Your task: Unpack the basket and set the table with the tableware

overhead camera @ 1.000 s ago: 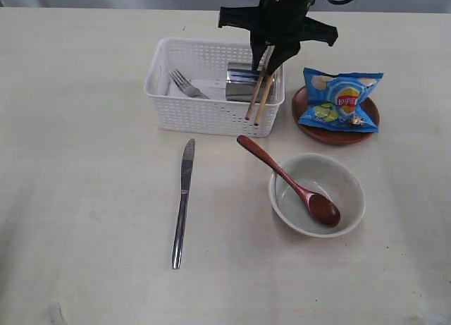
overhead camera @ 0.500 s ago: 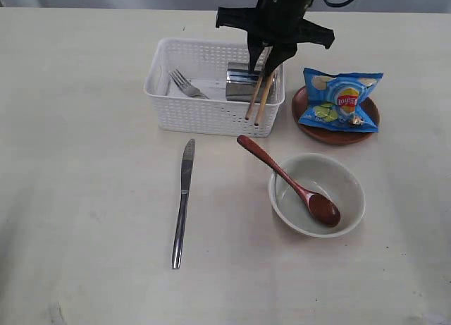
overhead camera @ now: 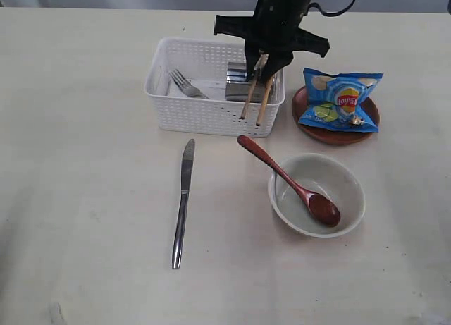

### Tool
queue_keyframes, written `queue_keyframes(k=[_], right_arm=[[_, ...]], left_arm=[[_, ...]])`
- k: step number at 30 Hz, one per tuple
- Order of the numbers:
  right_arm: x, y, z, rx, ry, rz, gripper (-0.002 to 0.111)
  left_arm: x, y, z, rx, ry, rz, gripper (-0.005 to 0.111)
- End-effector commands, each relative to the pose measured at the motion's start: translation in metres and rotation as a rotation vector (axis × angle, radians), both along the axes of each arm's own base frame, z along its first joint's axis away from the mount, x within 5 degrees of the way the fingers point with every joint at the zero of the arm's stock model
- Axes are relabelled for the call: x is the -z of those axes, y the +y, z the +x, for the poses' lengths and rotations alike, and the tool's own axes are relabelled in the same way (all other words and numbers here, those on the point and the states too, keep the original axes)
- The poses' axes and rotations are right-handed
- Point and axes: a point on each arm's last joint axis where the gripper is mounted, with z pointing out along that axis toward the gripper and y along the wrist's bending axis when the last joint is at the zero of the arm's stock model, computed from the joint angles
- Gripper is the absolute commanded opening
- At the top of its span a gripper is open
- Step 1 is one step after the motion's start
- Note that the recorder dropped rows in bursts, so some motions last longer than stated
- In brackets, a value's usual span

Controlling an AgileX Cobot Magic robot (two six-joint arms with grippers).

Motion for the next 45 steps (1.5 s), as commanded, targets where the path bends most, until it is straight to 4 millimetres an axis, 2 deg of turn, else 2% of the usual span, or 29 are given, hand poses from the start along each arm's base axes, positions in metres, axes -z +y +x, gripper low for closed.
queue_keyframes(k=[1, 6, 8, 9, 15, 19, 21, 24, 25, 27, 31, 37, 42, 44, 45], right_arm=[[0.004, 0.001, 0.001, -0.006, 0.013, 0.016, 0.027], [-0.007, 0.003, 0.004, -0.038, -0.026, 0.041, 0.026], [-0.018, 0.006, 0.008, -0.068, -0.069, 0.058, 0.013], [-0.027, 0.007, 0.011, -0.084, -0.103, 0.069, -0.001], [-0.066, 0.006, 0.012, -0.112, -0.217, 0.101, -0.001], [-0.077, 0.009, 0.006, -0.165, -0.247, 0.116, 0.0], [-0.079, 0.023, -0.001, -0.189, -0.224, 0.188, 0.009], [-0.082, 0.045, -0.014, -0.251, -0.197, 0.282, 0.036], [-0.08, 0.053, -0.018, -0.28, -0.197, 0.272, 0.047], [-0.071, 0.064, -0.024, -0.33, -0.213, 0.191, 0.058], [-0.047, 0.081, -0.03, -0.358, -0.213, 0.047, 0.057], [-0.013, 0.09, -0.026, -0.377, -0.186, -0.018, 0.057], [-0.011, 0.087, -0.022, -0.388, -0.217, -0.056, 0.057], [-0.008, 0.087, -0.021, -0.399, -0.217, -0.066, 0.051], [-0.006, 0.087, -0.02, -0.402, -0.215, -0.069, 0.043]], left_arm=[[0.0, 0.0, 0.0, -0.001, -0.003, -0.001, 0.0], [0.0, 0.0, 0.0, -0.001, -0.003, -0.001, 0.0], [0.0, 0.0, 0.0, -0.001, -0.003, -0.001, 0.0], [0.0, 0.0, 0.0, -0.001, -0.003, -0.001, 0.0], [0.0, 0.0, 0.0, -0.001, -0.003, -0.001, 0.0], [0.0, 0.0, 0.0, -0.001, -0.003, -0.001, 0.0], [0.0, 0.0, 0.0, -0.001, -0.003, -0.001, 0.0], [0.0, 0.0, 0.0, -0.001, -0.003, -0.001, 0.0], [0.0, 0.0, 0.0, -0.001, -0.003, -0.001, 0.0], [0.0, 0.0, 0.0, -0.001, -0.003, -0.001, 0.0], [0.0, 0.0, 0.0, -0.001, -0.003, -0.001, 0.0], [0.0, 0.0, 0.0, -0.001, -0.003, -0.001, 0.0], [0.0, 0.0, 0.0, -0.001, -0.003, -0.001, 0.0], [0.0, 0.0, 0.0, -0.001, -0.003, -0.001, 0.0], [0.0, 0.0, 0.0, -0.001, -0.003, -0.001, 0.0]])
